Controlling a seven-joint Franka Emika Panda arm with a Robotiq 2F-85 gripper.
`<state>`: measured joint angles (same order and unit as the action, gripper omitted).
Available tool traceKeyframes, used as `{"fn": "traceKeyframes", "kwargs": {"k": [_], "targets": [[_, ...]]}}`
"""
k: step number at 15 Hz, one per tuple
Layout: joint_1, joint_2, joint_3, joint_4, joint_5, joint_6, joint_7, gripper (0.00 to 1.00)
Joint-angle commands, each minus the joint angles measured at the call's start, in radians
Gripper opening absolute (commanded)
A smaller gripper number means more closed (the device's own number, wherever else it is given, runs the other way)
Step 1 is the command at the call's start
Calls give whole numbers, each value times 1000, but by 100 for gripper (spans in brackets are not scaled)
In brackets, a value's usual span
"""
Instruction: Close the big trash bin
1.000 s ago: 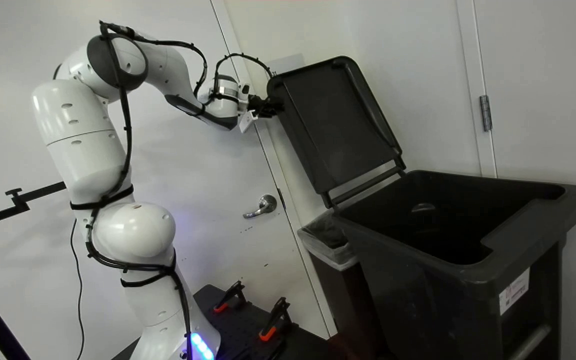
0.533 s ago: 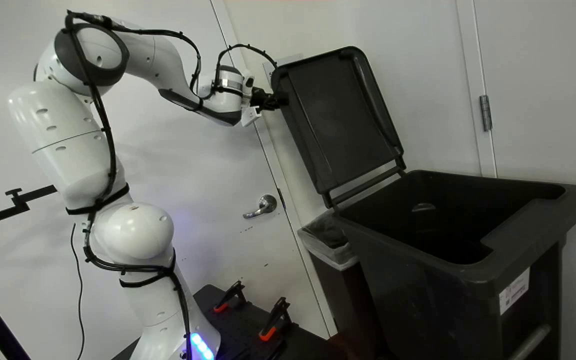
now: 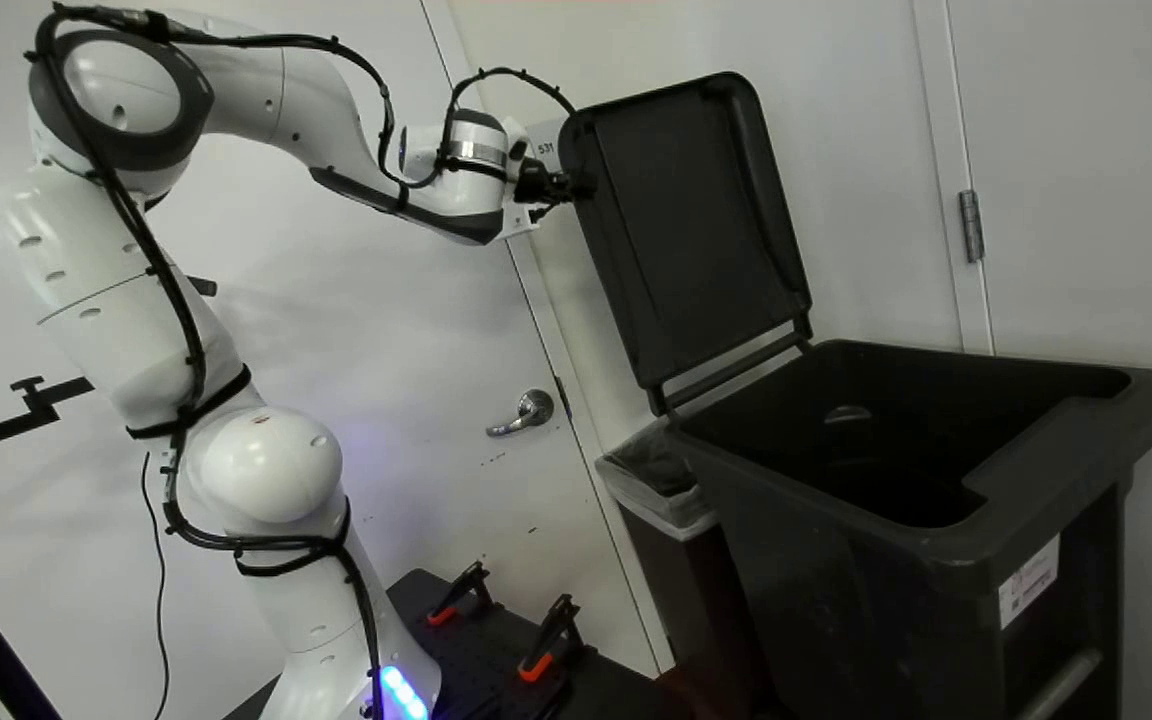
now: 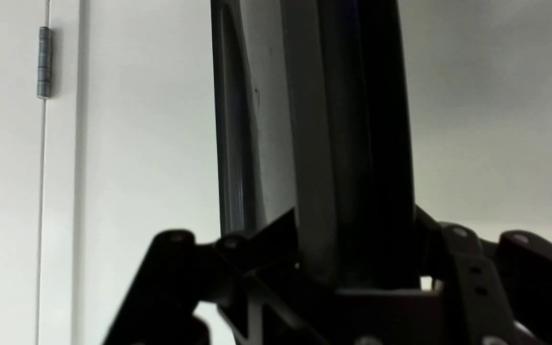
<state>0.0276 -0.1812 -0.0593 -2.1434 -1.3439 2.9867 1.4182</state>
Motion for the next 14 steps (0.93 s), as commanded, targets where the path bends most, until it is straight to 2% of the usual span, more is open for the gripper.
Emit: {"fn": "traceKeyframes", "kwargs": {"k": [1, 4, 5, 11, 12, 14], "targets": [[-56, 3, -55, -41, -47, 33, 59, 24], [-68, -9, -72, -56, -71, 63, 97, 24], [-37, -38, -53, -43, -47, 91, 88, 49], [-44, -46, -57, -52, -50, 98, 100, 49], [-44, -44, -60, -52, -43, 95, 96, 24], [-52, -41, -71, -55, -40, 110, 103, 24]]}}
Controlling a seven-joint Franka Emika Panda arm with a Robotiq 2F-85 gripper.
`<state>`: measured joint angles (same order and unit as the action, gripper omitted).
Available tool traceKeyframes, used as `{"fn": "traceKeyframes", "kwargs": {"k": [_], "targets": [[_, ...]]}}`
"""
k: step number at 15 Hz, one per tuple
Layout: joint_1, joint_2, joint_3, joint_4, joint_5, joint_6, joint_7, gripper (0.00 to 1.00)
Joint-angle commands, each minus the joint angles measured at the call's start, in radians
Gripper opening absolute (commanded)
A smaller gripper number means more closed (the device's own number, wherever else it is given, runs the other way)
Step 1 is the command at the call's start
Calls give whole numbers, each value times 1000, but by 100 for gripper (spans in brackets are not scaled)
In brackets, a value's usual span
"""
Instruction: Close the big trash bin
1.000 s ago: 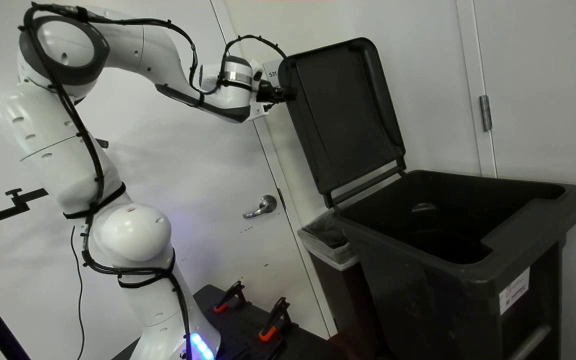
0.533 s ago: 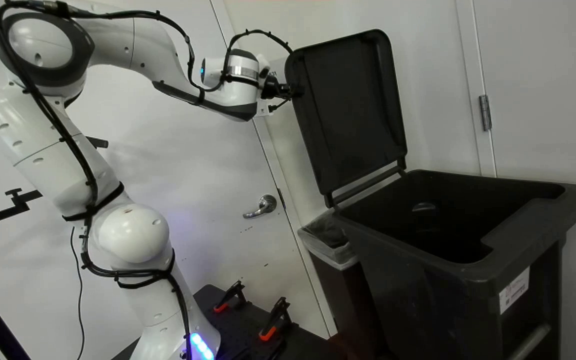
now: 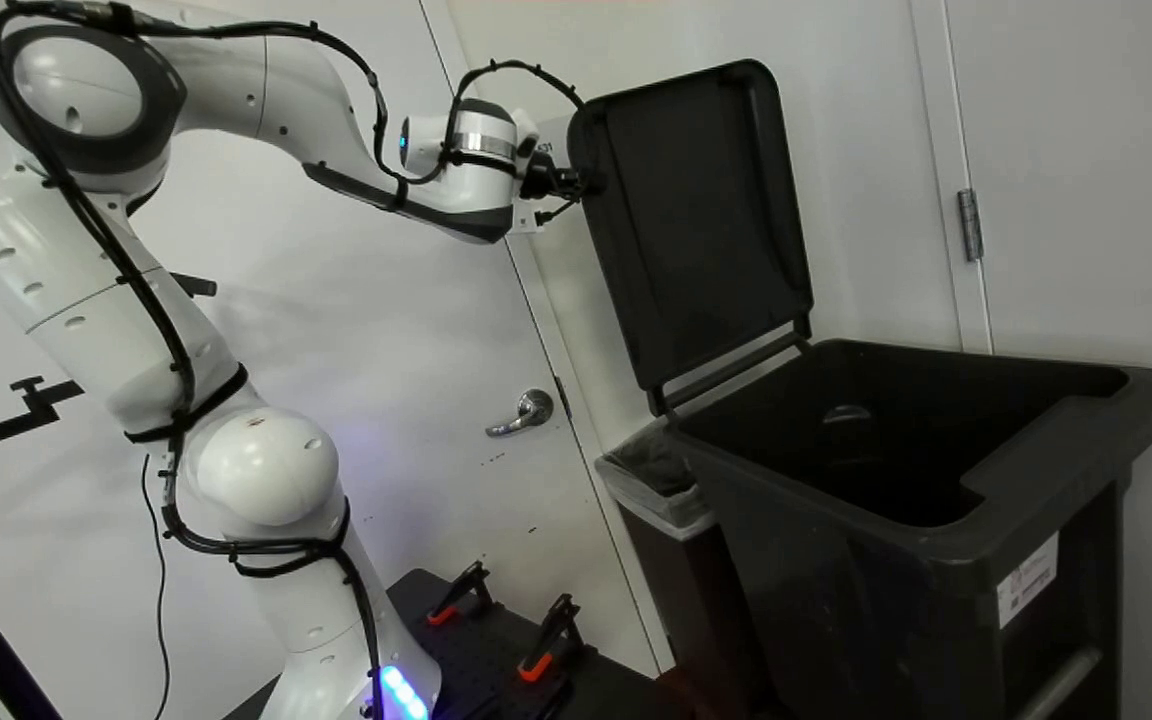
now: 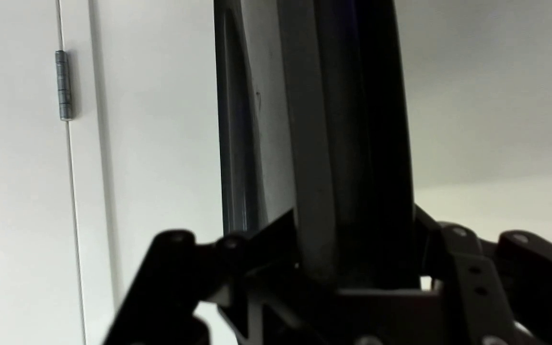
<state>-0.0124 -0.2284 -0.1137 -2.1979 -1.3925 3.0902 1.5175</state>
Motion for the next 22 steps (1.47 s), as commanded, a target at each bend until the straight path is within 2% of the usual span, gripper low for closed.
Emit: {"fn": "traceKeyframes", "kwargs": {"k": [1, 12, 13, 14, 16, 17, 18, 22], "targets": [[-19, 10, -28, -2, 12, 14, 8, 24], [-101, 88, -181, 7, 34, 275, 67, 24], [-110, 92, -186, -35, 214, 301, -99, 24], [-117, 115, -204, 0, 109, 329, 26, 24], [-132, 145, -226, -14, 176, 391, -17, 24], [-73, 136, -271, -26, 193, 371, -14, 24], [-78, 147, -282, -30, 208, 386, -16, 24], [-15, 143, -366, -56, 254, 389, -21, 24]]}}
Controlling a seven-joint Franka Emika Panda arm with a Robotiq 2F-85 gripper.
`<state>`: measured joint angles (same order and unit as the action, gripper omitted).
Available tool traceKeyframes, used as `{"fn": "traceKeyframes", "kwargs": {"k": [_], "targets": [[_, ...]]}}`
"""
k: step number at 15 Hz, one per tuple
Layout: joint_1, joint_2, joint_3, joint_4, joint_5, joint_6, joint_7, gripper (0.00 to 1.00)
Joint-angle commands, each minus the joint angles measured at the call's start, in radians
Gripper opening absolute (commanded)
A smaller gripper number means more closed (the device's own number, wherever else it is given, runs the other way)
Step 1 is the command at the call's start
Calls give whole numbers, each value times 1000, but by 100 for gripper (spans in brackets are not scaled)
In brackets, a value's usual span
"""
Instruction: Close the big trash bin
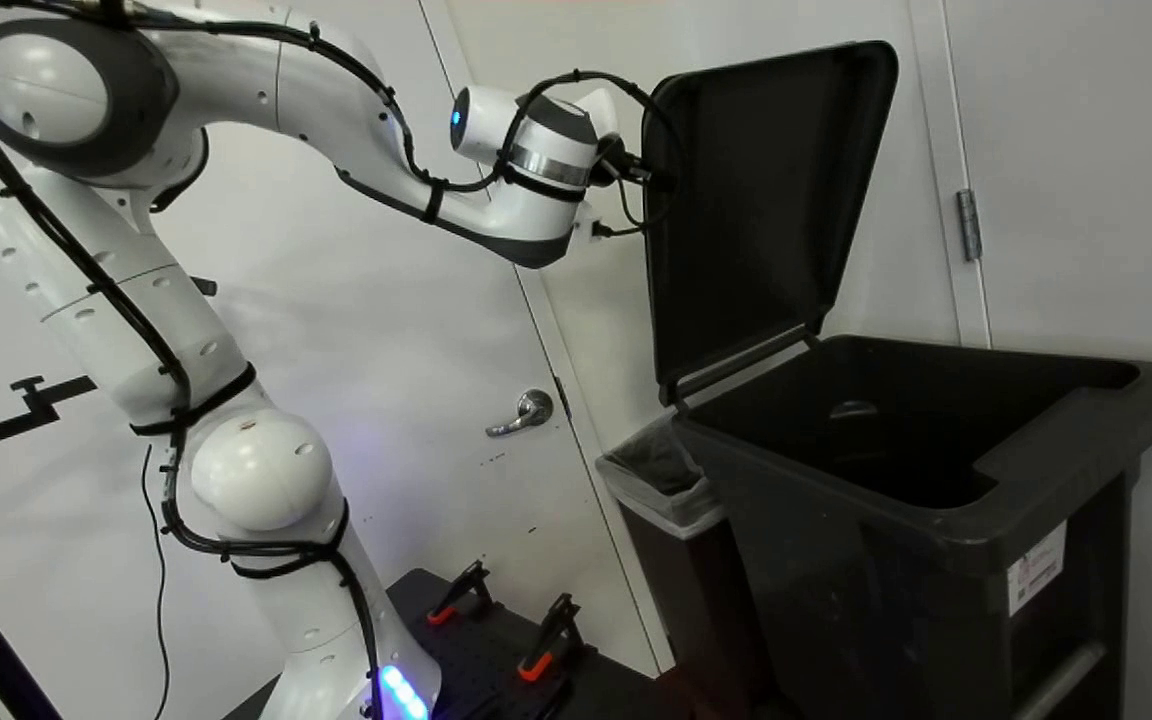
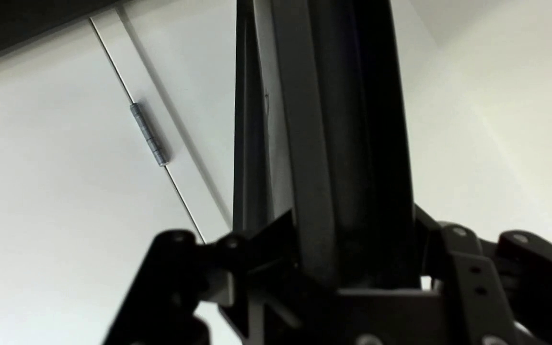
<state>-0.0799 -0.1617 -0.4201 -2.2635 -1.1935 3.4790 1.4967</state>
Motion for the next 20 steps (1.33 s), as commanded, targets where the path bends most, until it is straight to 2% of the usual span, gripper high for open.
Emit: {"fn": "traceKeyframes", "kwargs": {"k": [1, 12, 16, 20], "targets": [[71, 73, -85, 2, 60, 1, -1, 24], [211, 23, -306, -132, 166, 20, -42, 24], [304, 4, -422, -172, 205, 24, -74, 24], [425, -13, -565, -204, 246, 25, -110, 24]]}}
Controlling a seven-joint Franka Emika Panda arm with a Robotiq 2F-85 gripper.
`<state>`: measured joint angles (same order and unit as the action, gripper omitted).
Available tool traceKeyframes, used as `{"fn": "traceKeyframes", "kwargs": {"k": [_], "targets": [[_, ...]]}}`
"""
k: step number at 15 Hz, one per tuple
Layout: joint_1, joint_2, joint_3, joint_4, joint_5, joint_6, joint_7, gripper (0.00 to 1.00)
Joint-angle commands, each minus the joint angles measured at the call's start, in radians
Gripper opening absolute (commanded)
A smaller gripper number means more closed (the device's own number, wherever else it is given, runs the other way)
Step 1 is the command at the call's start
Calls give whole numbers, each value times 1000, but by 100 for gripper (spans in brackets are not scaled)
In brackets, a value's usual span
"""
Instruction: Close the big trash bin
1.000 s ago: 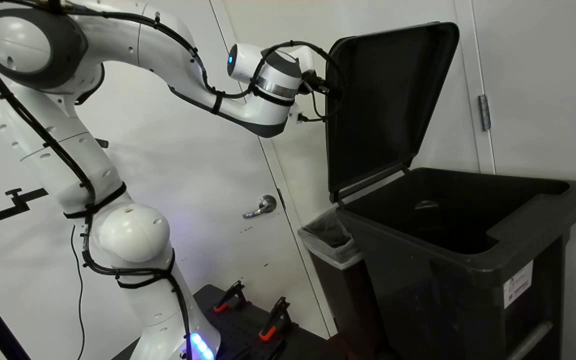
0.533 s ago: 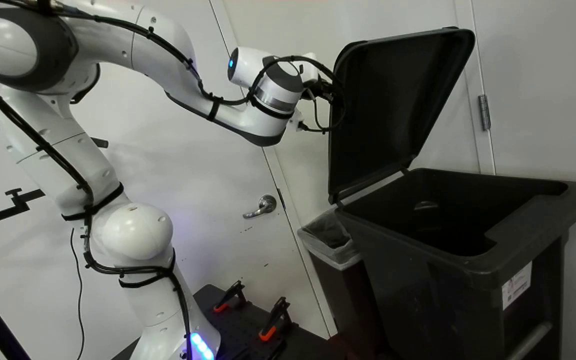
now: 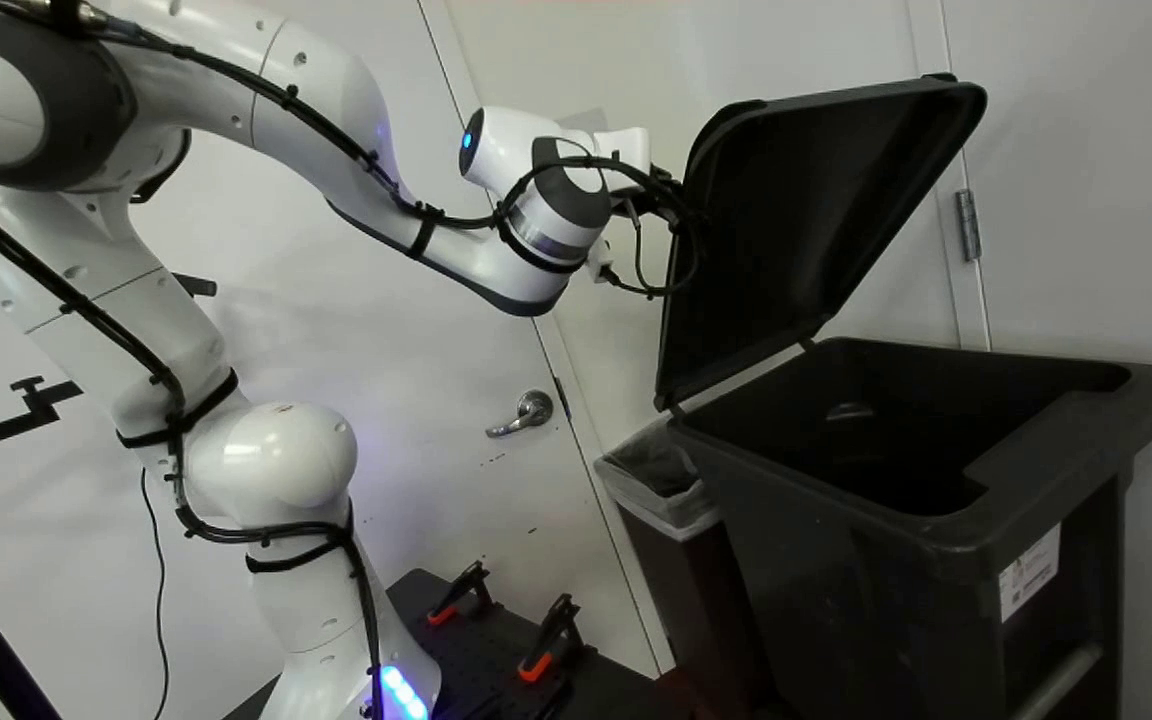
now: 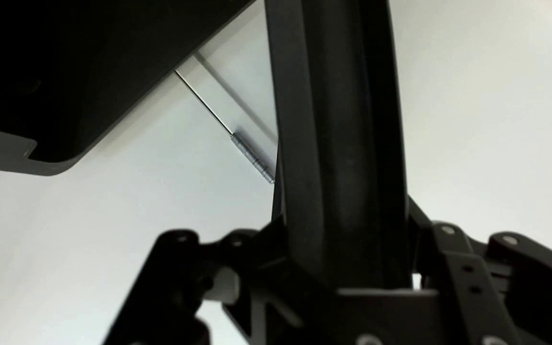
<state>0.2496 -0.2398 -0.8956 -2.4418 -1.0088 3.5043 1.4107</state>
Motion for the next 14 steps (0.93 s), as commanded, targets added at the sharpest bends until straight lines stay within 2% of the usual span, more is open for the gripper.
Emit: {"fn": "traceKeyframes", "kwargs": {"k": [1, 7, 8, 10, 13, 14], "targets": [[129, 61, -126, -34, 74, 2, -38, 24], [346, 29, -352, -58, 133, 12, -121, 24], [264, -55, -297, -35, 86, 13, -114, 49], [300, -68, -335, -37, 91, 14, -128, 49], [303, -71, -338, -39, 91, 14, -129, 49], [303, -71, -338, -39, 91, 14, -130, 24]]}}
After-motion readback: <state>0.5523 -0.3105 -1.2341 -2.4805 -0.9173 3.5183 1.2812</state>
